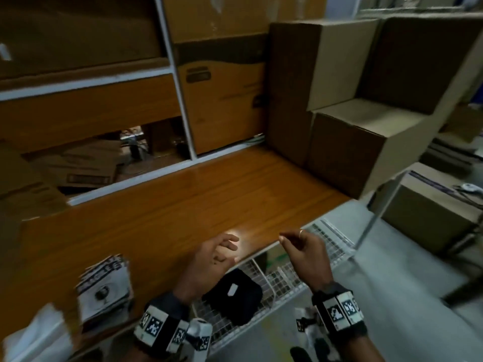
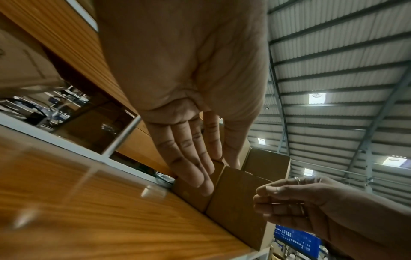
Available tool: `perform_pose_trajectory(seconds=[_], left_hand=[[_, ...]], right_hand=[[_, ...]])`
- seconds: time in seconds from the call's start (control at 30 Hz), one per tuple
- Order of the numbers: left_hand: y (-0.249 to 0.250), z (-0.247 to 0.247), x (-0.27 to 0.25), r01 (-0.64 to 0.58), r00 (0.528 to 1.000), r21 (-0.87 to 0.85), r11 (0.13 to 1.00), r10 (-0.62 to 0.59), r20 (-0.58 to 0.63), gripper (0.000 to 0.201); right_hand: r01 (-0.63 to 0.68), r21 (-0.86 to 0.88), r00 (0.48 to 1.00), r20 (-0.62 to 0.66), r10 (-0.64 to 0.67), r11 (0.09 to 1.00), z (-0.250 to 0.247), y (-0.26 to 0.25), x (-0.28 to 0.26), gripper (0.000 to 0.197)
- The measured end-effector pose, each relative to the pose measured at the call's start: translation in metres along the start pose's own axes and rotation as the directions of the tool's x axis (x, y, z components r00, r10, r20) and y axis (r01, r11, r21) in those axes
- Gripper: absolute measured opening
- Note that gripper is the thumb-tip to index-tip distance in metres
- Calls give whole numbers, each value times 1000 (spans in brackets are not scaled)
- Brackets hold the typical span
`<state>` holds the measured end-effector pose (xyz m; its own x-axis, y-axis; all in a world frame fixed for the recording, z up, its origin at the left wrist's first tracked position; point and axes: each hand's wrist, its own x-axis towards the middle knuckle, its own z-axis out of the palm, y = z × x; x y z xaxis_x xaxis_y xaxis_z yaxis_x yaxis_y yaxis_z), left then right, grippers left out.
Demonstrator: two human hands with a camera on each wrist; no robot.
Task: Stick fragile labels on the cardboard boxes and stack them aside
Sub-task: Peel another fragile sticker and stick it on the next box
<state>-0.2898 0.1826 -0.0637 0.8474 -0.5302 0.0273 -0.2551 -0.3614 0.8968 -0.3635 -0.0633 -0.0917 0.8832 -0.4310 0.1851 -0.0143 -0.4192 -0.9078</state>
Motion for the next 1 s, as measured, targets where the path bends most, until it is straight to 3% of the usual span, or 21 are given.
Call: perform_pose_trajectory(seconds=[0.2,0.43,0.7,0.87,1.0], left_hand=[[37,73,24,-46,997,20,999,45,59,40],[66,122,89,-120,989,37,992,116,94,41],[110,191,216,-263,960,126,956,272,-59,49],[161,248,305,-395,893,226,890,430,-134,67],[195,294,350,-470,847,340,815,525,-89,83]], right_hand=[[-30,-5,996,-88,30,1000,-85,36,11,25],[-28,23,973,-230,33,999,-150,54,56,36],[63,-133,950,-295,-100,989,-228,60,144,51],[107,-226,915,-357,-185,968,-278,71,191,50],[98,-219,894,-409,-182,971,-305,88,210,51]])
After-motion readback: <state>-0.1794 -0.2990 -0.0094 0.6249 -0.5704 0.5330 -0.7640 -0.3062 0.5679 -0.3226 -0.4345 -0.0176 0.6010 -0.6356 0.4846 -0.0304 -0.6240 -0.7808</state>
